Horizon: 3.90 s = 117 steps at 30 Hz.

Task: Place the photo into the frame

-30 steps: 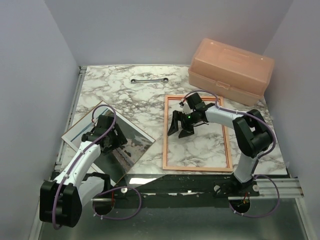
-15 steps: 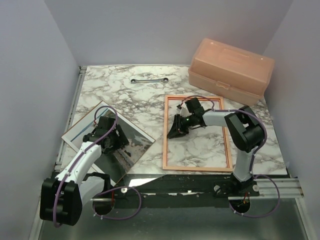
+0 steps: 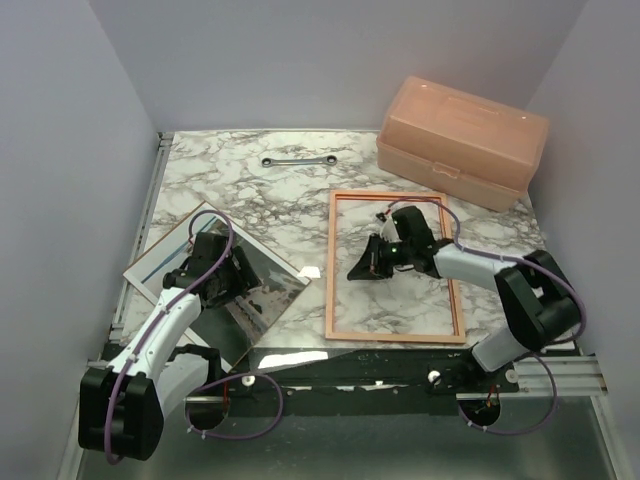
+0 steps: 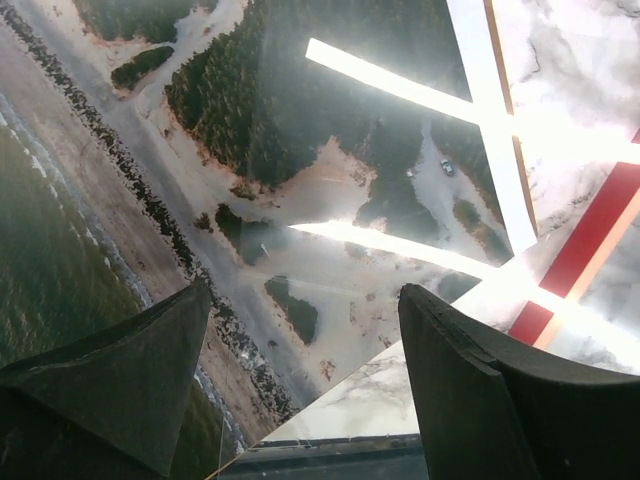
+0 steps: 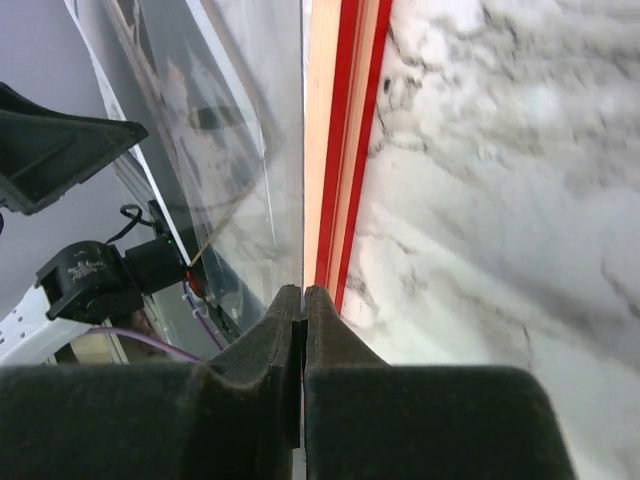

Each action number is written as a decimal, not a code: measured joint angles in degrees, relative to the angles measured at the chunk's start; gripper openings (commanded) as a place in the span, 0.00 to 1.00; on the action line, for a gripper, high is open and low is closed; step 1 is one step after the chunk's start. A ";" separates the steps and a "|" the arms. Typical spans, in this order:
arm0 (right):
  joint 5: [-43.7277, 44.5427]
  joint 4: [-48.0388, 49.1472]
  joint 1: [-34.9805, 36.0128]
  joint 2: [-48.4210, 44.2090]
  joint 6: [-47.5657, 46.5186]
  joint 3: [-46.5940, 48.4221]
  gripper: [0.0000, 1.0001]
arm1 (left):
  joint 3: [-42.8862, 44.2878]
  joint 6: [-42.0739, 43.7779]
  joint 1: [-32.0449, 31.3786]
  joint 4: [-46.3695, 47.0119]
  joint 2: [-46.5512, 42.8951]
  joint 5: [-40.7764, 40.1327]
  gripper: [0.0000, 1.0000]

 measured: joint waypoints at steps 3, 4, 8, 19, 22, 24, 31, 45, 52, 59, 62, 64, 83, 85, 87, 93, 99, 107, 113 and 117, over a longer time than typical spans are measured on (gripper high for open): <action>2.05 2.58 0.00 -6.88 3.23 -6.43 0.05 | -0.07 -0.09 0.00 0.59 -0.04 0.81 0.77; 2.86 4.11 0.00 -9.09 4.52 -9.16 0.09 | -0.09 -0.24 0.00 0.92 -0.04 1.27 0.77; 4.66 6.56 0.33 -14.45 8.83 -16.83 0.60 | -0.26 -0.55 -0.13 1.79 0.02 2.36 0.77; 12.52 -2.80 -0.79 -19.98 5.16 -15.21 0.80 | -0.61 -0.66 -0.48 1.90 0.52 2.56 0.77; 10.27 -3.34 -4.09 -16.90 2.10 -12.98 0.79 | -0.63 -0.63 -0.48 1.64 0.52 2.58 0.77; 7.98 -3.58 -5.86 -14.40 0.07 -11.72 0.77 | -0.70 -0.63 -0.48 1.62 0.59 2.58 0.77; -2.89 -2.51 -7.15 -6.34 -4.66 -9.60 0.62 | -1.75 -0.63 -0.48 2.27 2.91 2.97 0.77; -17.64 15.78 -7.15 6.25 2.64 -10.21 0.18 | -2.29 -0.61 -0.48 4.44 4.42 4.22 0.77; -19.04 18.05 -7.15 7.04 3.63 -10.16 0.01 | -2.29 -0.39 -0.48 4.81 4.48 4.63 0.77; -15.45 7.02 -7.15 1.07 -1.36 -7.52 0.00 | -2.29 -0.20 -0.48 4.00 3.26 4.66 0.77; -11.69 -1.18 -7.15 -6.21 -4.04 -4.22 0.00 | -2.19 -0.22 -0.50 3.04 1.73 4.68 0.77; -8.44 -6.38 -7.15 -11.21 -5.42 -0.90 0.01 | -1.77 -0.24 -0.61 2.16 0.48 4.68 0.77; 21.59 -42.51 -7.15 -29.99 -12.15 37.18 0.00 | 8.07 -6.51 -18.51 3.85 9.35 4.79 0.72; 23.91 -44.46 -7.15 -30.49 -12.22 38.86 0.00 | 9.55 -6.99 -20.44 4.33 11.67 4.76 0.72; 25.81 -46.18 -7.15 -30.88 -12.28 40.17 0.00 | 12.00 -7.50 -23.12 5.09 15.58 4.68 0.72; 30.12 -50.05 -7.15 -31.36 -12.87 43.58 0.00 | 19.61 -7.74 -29.16 4.87 26.67 4.22 0.72; 33.24 -52.70 -7.15 -31.39 -13.70 46.66 0.00 | 27.45 -7.56 -33.03 2.40 36.35 1.53 0.68; 36.74 -55.49 -7.15 -31.26 -13.97 49.62 0.00 | 33.73 -6.82 -35.12 -1.75 43.93 -1.36 0.56; 37.55 -56.04 -7.15 -31.08 -14.08 50.05 0.00 | 36.41 -5.99 -36.00 -3.98 47.15 -2.69 0.41; 37.53 -56.06 -7.15 -30.56 -14.08 50.05 0.00 | 36.50 -5.73 -36.11 -5.03 47.28 -2.99 0.32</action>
